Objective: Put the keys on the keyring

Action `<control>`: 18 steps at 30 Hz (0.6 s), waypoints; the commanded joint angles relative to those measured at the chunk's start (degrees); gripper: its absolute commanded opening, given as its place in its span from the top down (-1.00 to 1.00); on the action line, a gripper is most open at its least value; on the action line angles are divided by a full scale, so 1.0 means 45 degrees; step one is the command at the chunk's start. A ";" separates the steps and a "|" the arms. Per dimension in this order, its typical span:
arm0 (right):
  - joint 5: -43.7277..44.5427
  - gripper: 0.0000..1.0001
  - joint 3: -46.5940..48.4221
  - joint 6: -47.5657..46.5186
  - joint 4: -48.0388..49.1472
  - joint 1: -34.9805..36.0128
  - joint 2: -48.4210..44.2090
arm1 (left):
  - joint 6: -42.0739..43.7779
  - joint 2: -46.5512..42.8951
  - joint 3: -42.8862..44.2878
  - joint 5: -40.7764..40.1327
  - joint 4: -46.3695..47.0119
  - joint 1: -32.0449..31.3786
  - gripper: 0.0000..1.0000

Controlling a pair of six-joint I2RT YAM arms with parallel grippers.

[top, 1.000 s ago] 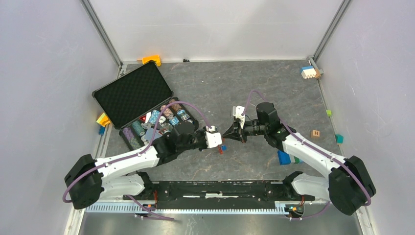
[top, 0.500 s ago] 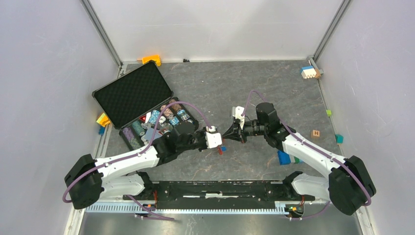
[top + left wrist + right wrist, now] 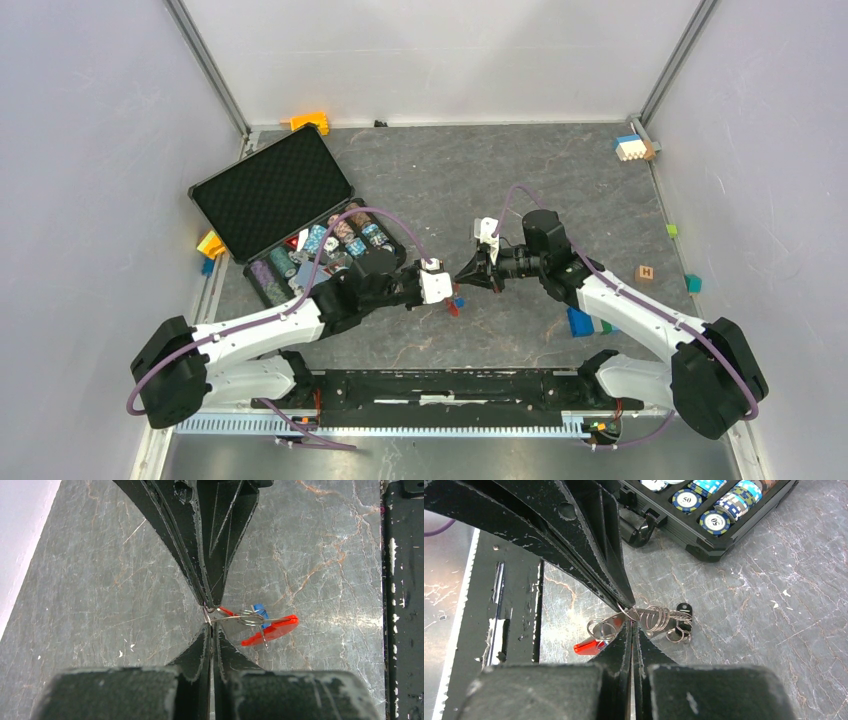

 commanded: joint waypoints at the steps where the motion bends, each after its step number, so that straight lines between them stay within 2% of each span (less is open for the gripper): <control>1: 0.0220 1.00 0.0420 -0.0273 0.0366 -0.0059 -0.0001 | 0.0295 -0.0319 0.0252 0.0958 0.0629 -0.0122 0.96; 18: -0.0967 1.00 0.0401 -0.1202 -0.0194 -0.0149 -0.0239 | 0.0337 -0.0474 0.0030 0.1360 0.0721 -0.0104 0.96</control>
